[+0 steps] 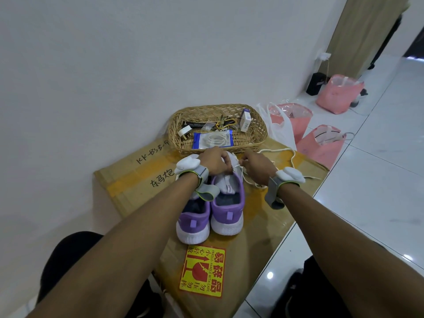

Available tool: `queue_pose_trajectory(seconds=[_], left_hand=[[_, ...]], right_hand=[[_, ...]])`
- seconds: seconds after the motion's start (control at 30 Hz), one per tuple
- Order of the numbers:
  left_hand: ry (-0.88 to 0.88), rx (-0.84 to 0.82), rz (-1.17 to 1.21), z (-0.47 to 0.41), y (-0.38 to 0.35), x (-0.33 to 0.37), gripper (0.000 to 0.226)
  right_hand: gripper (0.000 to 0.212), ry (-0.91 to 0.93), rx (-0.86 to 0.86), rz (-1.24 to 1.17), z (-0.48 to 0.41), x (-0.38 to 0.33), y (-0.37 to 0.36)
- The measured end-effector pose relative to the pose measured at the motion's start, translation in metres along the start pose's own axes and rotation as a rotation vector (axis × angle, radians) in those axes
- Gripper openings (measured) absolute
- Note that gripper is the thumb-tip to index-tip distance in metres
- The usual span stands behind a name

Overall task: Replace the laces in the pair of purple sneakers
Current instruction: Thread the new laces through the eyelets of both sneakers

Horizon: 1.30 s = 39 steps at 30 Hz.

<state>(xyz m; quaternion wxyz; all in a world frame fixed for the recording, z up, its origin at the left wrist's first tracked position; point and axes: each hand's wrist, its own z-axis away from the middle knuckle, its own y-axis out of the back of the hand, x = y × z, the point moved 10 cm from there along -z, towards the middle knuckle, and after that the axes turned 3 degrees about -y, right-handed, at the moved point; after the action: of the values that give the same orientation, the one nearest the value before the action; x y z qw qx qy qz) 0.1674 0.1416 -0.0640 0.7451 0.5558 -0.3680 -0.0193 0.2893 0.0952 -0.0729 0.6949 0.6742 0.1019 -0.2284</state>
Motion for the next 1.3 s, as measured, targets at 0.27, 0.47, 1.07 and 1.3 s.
queue_pose_trajectory(seconds=[0.27, 0.47, 1.07, 1.3], left_hand=[[0.043, 0.076, -0.012, 0.007, 0.003, 0.0, 0.002], [0.089, 0.155, -0.057, 0.012, 0.005, -0.002, 0.007], [0.023, 0.219, -0.366, 0.013, -0.01, 0.015, 0.019], [-0.065, 0.176, -0.441, 0.011, -0.01, 0.026, 0.023]], right_hand=[[0.016, 0.053, -0.052, 0.05, -0.004, -0.016, -0.006], [0.011, 0.007, -0.035, -0.158, -0.008, -0.005, -0.007], [0.032, -0.141, -0.125, -0.281, -0.011, 0.01, -0.015], [0.047, -0.158, -0.036, -0.32, -0.011, 0.015, -0.013]])
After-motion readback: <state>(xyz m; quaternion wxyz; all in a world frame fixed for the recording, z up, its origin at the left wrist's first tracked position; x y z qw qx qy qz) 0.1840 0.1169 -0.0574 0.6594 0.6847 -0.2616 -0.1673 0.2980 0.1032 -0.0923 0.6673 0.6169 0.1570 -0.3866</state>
